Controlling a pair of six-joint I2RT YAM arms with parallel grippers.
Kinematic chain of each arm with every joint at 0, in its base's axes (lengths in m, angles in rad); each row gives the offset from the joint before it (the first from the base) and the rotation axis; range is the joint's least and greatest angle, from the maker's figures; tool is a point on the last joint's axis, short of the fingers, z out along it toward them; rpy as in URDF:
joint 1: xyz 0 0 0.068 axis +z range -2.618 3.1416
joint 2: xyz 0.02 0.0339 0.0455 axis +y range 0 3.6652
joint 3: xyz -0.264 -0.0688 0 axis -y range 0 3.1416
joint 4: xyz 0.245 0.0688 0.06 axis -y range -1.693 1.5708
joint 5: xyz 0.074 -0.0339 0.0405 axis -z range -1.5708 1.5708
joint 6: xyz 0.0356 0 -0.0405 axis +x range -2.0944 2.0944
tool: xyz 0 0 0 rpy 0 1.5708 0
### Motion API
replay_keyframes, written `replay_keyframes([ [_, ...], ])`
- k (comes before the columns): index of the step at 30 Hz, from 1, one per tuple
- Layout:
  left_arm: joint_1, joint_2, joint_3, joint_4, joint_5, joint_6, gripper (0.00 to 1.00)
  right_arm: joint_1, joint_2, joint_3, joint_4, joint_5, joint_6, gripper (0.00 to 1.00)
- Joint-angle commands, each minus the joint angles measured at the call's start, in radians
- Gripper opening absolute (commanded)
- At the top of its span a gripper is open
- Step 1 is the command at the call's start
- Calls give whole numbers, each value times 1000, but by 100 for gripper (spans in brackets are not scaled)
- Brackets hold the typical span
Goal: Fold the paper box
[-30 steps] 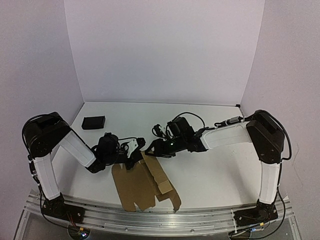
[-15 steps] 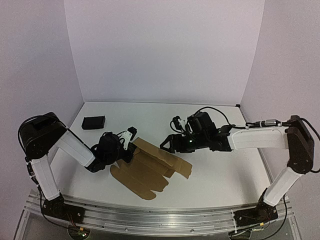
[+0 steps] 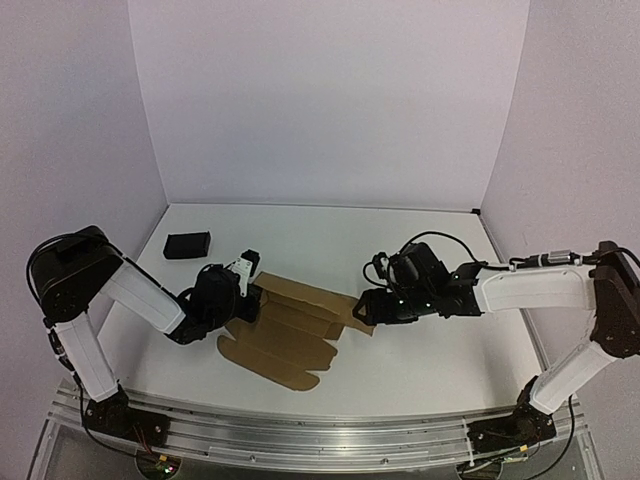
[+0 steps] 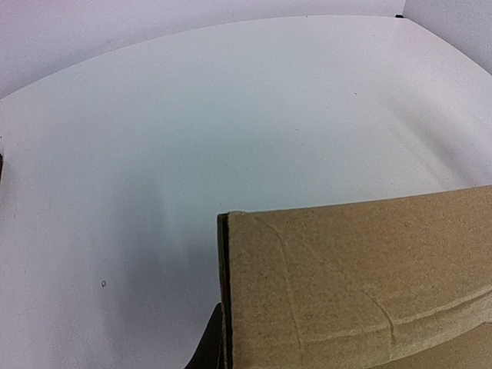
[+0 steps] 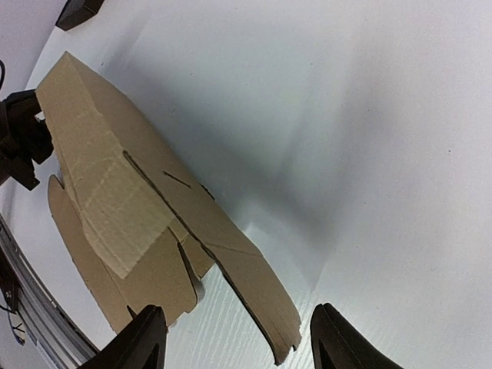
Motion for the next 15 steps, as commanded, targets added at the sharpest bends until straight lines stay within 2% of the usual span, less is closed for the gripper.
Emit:
replay_keyframes([
  [1, 3, -16, -20, -212, -53, -95, 6, 0, -9, 74, -23, 62, 33, 68],
  [5, 2, -33, -34, -240, -46, -112, 14, 0, 6, 82, -23, 96, 6, 69],
  [9, 2, -41, -25, -203, -38, -63, 22, -1, 57, 102, -20, 92, -52, 68],
  [15, 2, -69, -13, -232, -3, -38, 28, -1, 107, 136, -20, 80, -123, 67],
])
